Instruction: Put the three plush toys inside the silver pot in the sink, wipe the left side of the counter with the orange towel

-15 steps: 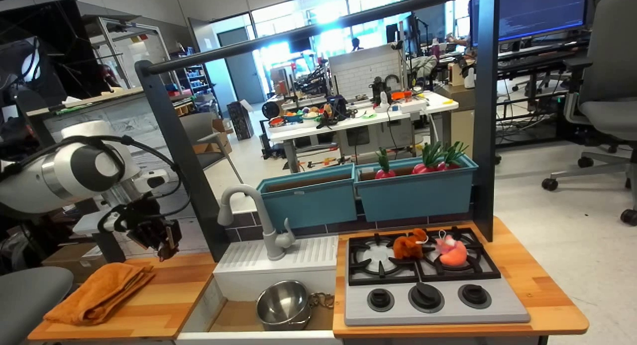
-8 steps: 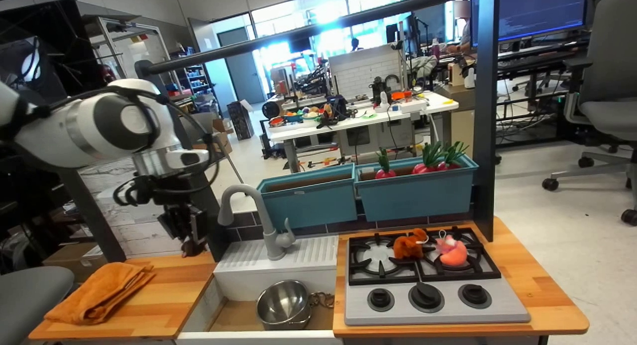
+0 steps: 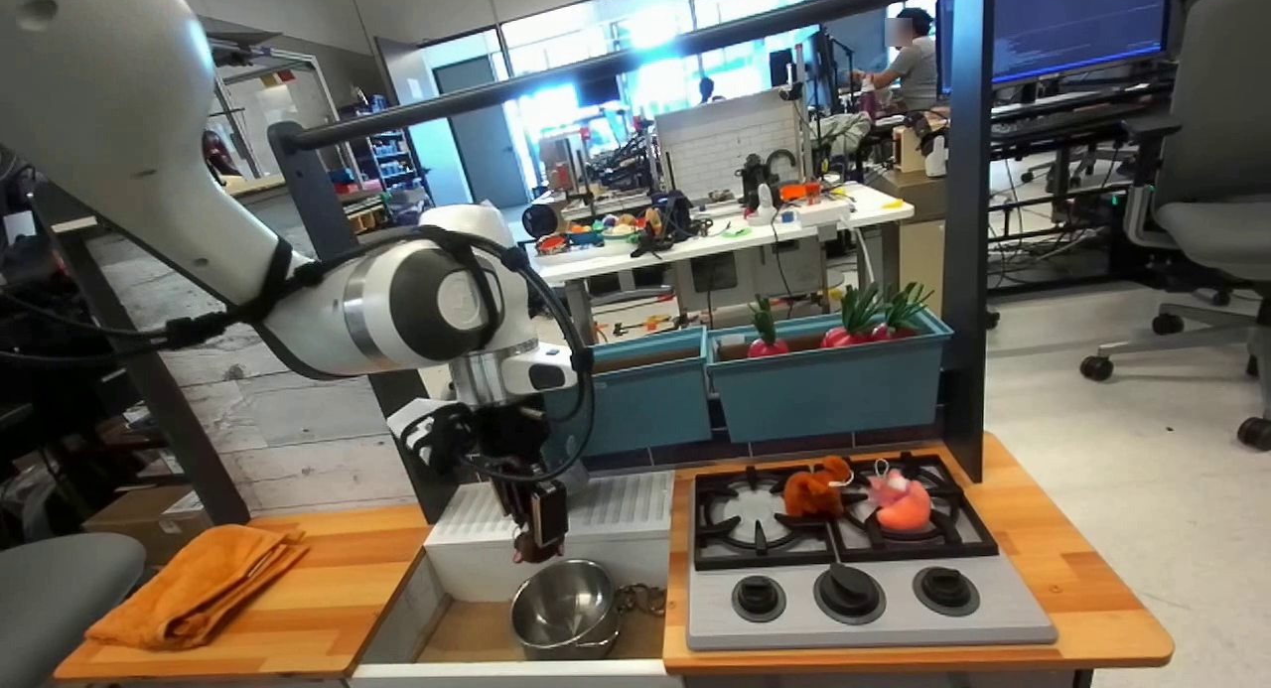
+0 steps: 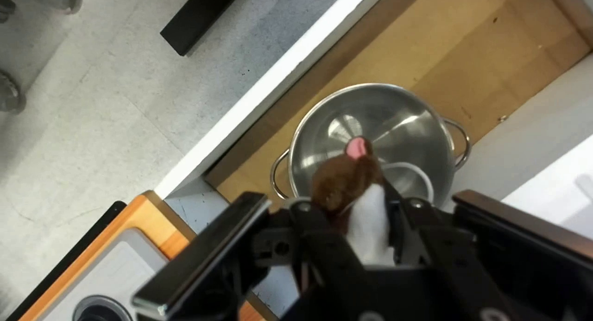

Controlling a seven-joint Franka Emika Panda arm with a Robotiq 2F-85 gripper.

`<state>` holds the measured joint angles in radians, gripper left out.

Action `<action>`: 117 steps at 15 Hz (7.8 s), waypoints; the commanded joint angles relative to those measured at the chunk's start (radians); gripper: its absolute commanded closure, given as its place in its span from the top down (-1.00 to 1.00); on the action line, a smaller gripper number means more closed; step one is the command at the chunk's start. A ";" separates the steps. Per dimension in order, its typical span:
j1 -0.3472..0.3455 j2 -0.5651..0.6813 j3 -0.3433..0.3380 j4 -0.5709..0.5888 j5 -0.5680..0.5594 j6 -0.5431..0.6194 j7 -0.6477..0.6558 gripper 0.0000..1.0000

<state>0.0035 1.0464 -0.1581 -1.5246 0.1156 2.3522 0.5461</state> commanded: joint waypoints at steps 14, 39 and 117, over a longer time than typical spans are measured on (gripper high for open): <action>0.049 -0.007 0.003 0.069 -0.007 -0.082 0.075 1.00; -0.037 -0.234 -0.022 -0.101 -0.249 0.015 -0.384 1.00; -0.214 -0.055 0.257 -0.250 -0.143 0.436 -0.895 -0.91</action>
<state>-0.2171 0.9702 0.1132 -1.7849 -0.0264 2.7018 -0.3757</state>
